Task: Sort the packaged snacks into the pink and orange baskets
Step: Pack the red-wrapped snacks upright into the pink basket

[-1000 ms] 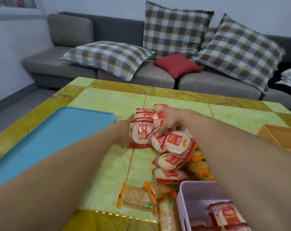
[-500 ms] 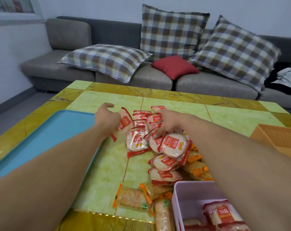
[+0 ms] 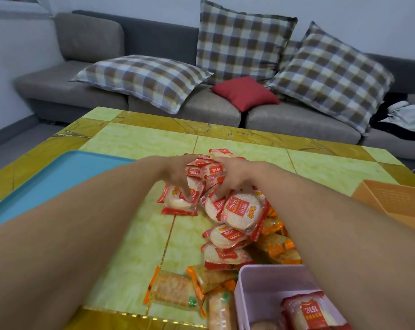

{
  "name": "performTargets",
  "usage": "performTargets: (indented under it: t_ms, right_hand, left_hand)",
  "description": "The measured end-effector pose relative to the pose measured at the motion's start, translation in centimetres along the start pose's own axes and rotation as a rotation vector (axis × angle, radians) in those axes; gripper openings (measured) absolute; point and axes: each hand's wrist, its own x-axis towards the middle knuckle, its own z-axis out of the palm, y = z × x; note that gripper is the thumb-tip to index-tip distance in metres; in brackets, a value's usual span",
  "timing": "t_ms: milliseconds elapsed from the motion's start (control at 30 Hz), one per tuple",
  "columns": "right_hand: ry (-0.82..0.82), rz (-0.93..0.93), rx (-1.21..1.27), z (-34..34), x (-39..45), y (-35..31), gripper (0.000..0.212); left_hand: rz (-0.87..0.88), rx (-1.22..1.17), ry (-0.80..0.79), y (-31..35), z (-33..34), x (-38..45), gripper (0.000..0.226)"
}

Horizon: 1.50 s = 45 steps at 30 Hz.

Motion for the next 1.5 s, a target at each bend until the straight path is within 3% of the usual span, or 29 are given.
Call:
performTargets:
  t_ms: [167,300,467,567,700,867,1000,1100,1200,1400,1500]
  right_hand:
    - [-0.104,0.005,-0.024,-0.1,-0.2,0.5,0.135]
    - [-0.172,0.013,-0.070,-0.5,-1.1,0.6,0.125]
    - [-0.116,-0.073,-0.112,-0.5,-2.3,0.5,0.120]
    - [-0.021,-0.101,-0.218,-0.3,-3.2,0.4,0.114]
    - [0.093,-0.134,-0.297,0.6,-4.2,0.6,0.104]
    - [0.139,-0.245,-0.210,1.3,-6.1,0.6,0.098]
    - [0.328,-0.328,0.038,1.4,-8.0,0.5,0.091]
    - [0.610,-0.371,0.247,0.8,-10.1,0.0,0.078]
    - [0.809,-0.347,0.426,-0.1,-12.9,0.0,0.073]
    - [0.890,-0.144,0.769,1.2,-20.9,4.5,0.084]
    - [0.933,-0.009,0.969,3.6,-25.0,6.7,0.082]
  left_hand:
    - [-0.045,0.258,-0.093,1.4,-0.2,1.5,0.154]
    - [-0.063,0.325,-0.084,1.5,-0.1,1.0,0.148]
    - [-0.115,0.255,-0.097,0.2,0.5,-0.5,0.152]
    - [-0.098,0.137,-0.073,0.1,0.9,-1.6,0.142]
    - [-0.067,-0.015,0.023,0.4,2.3,-2.7,0.128]
    - [0.005,-0.160,0.137,0.3,3.4,-4.4,0.137]
    - [0.044,-0.298,0.385,0.2,3.1,-6.0,0.131]
    - [0.059,-0.527,0.600,1.0,2.3,-7.7,0.134]
    - [0.063,-0.677,0.701,2.9,2.0,-9.9,0.132]
    - [0.151,-0.873,0.626,8.7,4.5,-16.0,0.100]
    - [0.196,-0.776,0.399,11.3,6.9,-18.3,0.121]
